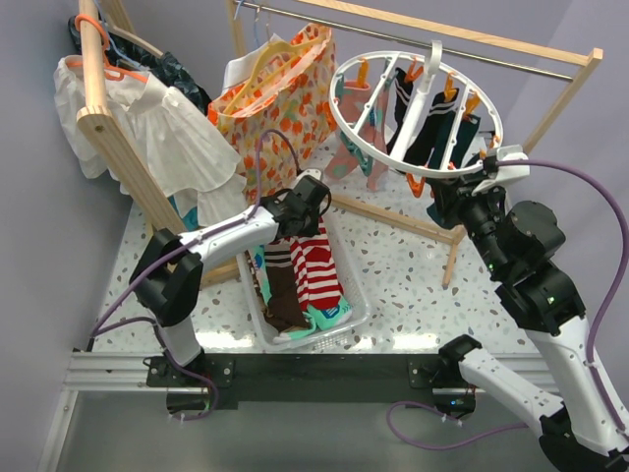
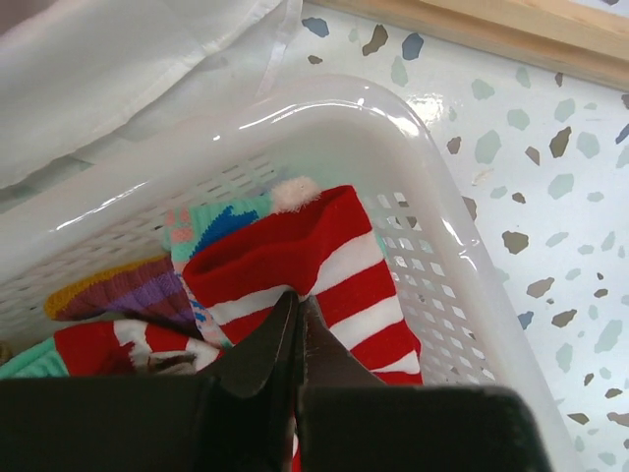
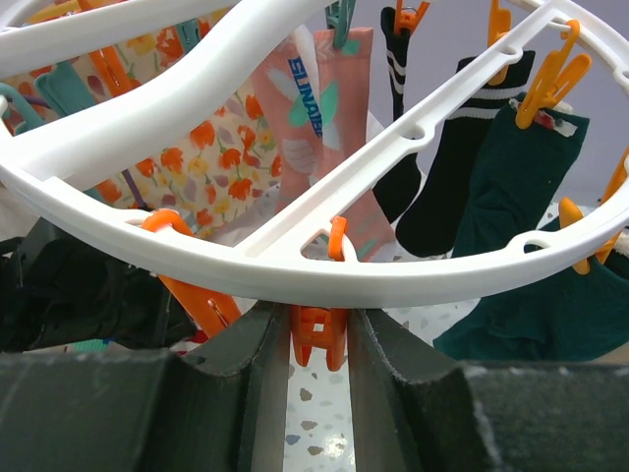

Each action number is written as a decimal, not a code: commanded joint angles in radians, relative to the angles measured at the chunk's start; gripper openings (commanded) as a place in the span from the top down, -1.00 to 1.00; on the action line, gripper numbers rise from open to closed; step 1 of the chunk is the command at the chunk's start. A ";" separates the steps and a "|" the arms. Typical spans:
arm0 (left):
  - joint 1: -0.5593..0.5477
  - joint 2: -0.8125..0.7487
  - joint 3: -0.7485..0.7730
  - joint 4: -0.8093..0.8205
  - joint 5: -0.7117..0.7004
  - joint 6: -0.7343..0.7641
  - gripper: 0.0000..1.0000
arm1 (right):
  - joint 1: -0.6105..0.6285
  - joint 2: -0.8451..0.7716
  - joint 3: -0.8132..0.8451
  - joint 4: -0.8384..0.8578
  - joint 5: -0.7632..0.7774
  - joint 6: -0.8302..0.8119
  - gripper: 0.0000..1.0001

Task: Clip the socks to the hanger
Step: Pick up the sock from the bin, then clamp the sock onto the hanger.

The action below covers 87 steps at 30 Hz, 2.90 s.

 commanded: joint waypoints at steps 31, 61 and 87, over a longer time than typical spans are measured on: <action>-0.040 -0.608 -0.279 0.796 0.576 0.546 1.00 | 0.001 0.012 0.084 -0.027 -0.066 0.011 0.80; -0.228 -0.215 -0.017 0.983 0.604 0.388 1.00 | -0.001 0.010 0.047 -0.007 -0.240 0.040 0.82; -0.234 -0.222 0.005 1.035 0.632 0.348 1.00 | 0.001 0.007 0.023 0.007 -0.267 0.020 0.82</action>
